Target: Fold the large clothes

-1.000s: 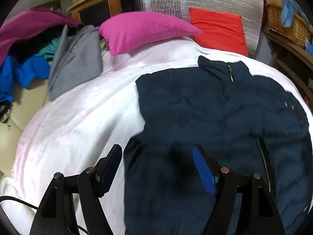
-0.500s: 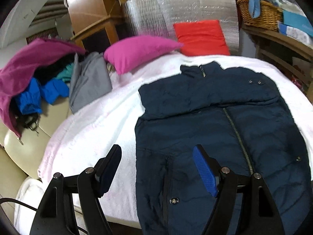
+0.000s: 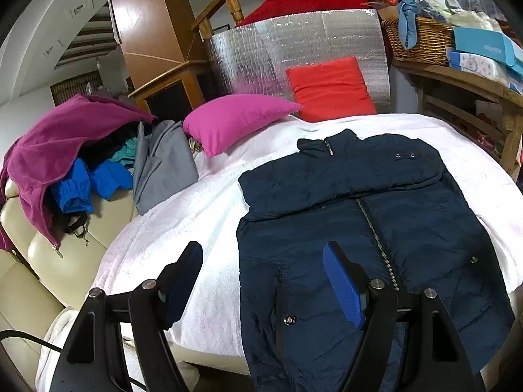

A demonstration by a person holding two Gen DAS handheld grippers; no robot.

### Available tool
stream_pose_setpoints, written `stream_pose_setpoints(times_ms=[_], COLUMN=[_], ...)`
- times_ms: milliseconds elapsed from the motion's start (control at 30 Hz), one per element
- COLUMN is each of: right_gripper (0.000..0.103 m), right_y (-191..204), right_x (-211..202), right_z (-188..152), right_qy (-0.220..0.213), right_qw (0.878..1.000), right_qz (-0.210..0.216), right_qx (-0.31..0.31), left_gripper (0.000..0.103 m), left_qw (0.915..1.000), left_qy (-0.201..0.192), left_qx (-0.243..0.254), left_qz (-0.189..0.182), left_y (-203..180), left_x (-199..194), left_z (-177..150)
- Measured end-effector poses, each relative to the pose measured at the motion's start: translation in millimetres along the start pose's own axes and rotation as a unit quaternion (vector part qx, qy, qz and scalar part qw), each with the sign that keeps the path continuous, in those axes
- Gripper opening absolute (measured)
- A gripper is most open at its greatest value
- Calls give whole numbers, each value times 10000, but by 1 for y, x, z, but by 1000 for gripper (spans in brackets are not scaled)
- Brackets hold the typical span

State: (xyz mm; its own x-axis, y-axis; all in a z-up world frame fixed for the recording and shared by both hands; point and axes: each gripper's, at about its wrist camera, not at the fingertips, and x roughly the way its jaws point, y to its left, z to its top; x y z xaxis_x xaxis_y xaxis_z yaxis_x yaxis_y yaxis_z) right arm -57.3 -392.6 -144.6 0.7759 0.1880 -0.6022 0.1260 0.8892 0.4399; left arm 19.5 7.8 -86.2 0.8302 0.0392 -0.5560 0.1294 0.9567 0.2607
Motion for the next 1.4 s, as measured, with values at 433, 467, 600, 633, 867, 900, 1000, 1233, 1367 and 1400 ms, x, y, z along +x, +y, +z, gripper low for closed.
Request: stream_pose_setpoints(times_ms=[433,467,600,633,867,900,1000,1233,1367,1400], right_gripper=[80,80,80,80,80,80,80,80,80,80], right_y=[-14,-17,-29,-32,-57,-61,-75,-96,-101,-101], right_x=[-36,-35,-30,-28,0,4,16,44,51,51], right_z=[-14,-16,-28,-31,-63,-68,-85,-120,-128,-129], right_qy=[-15,28,191,256,772,819,994,1372,1400,1398], right_qw=[9999,9997,9986,9983,9902,9885,9805,9562,9457,9447], right_qz=[42,71,122,120,336,368,561,1088,1351,1388], right_qx=[144,219,469,517,1117,1218,1600,2345,2603,2623], left_gripper=[77,77,77,77,77,77,77,77,77,77], left_qw=[9997,9992,9882,9828,9424,9374,9280,8985,8805,8786], left_qy=[174,313,1252,1493,2631,2716,2827,3242,3417,3408], left_qx=[-161,-210,-669,-839,-1763,-1848,-2003,-2367,-2620,-2632], left_qz=[-88,-144,-568,-694,-1081,-1158,-1371,-1776,-1981,-2066], left_y=[10,12,25,29,47,48,47,48,49,49], left_x=[-9,-3,34,45,95,99,106,129,138,139], left_z=[-11,-16,-45,-53,-105,-110,-118,-148,-167,-171])
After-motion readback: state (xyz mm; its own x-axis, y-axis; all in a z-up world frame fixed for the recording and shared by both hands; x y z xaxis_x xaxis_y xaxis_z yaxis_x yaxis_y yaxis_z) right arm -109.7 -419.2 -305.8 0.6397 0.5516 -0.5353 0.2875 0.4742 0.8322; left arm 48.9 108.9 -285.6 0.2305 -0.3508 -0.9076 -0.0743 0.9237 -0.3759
